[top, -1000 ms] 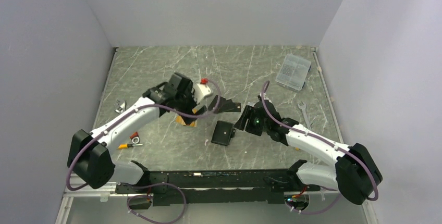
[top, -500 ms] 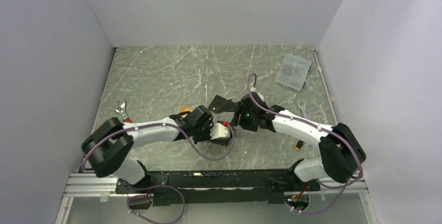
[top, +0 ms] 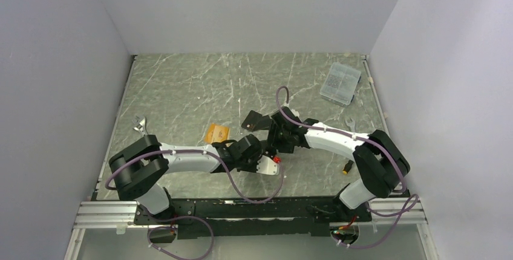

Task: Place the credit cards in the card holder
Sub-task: Close the card holder at the center of the board.

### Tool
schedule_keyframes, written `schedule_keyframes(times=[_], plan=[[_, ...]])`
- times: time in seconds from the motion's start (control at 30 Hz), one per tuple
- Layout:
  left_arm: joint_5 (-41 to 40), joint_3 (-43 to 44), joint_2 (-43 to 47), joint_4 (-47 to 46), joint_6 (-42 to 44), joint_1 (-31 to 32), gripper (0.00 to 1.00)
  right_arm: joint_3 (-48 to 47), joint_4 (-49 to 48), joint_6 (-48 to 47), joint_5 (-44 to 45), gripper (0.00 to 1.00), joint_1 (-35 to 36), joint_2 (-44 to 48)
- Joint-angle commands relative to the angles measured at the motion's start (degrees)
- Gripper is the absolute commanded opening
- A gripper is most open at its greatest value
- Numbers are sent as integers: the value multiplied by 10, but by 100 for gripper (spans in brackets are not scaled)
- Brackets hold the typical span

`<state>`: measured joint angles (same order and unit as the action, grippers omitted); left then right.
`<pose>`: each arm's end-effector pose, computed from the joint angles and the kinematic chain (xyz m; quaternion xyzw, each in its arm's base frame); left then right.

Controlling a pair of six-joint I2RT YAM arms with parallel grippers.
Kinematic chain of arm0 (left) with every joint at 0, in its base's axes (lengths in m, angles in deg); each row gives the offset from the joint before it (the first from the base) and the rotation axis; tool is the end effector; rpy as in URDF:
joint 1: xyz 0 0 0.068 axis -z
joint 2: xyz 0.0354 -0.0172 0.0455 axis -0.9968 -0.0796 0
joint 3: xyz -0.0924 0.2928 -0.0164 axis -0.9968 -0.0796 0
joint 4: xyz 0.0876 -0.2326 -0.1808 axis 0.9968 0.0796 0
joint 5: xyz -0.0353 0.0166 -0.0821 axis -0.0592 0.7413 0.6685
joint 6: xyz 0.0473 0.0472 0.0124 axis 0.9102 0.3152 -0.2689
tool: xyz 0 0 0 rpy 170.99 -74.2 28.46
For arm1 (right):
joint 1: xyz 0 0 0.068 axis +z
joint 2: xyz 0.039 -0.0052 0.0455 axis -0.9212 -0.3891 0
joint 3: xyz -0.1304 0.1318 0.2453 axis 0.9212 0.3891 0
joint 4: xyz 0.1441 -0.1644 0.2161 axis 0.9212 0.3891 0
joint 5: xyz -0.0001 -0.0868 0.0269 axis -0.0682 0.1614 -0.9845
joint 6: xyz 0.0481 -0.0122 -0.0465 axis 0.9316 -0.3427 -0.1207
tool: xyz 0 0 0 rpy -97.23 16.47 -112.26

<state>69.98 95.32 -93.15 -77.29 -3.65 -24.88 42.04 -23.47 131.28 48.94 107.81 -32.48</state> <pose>0.1681 -0.2999 0.1396 0.7296 0.6035 -0.0673 0.3145 0.2533 0.2148 0.1580 0.0882 0.9642 0.1634 0.1892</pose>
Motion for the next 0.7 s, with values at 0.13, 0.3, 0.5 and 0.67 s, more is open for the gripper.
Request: schedule_keyframes(times=[0.13,0.3,0.5,0.67], plan=[[-31,21,-4,13,1,20,25,-2,19,-24,11,55,-4,23],[-24,20,44,47,22,20,27,0,25,-49,11,50,-23,37],[11,76,49,117,-3,20,36,-7,31,-77,9,39,-33,38],[66,107,22,114,-40,20,47,-9,28,-85,3,30,-37,26]])
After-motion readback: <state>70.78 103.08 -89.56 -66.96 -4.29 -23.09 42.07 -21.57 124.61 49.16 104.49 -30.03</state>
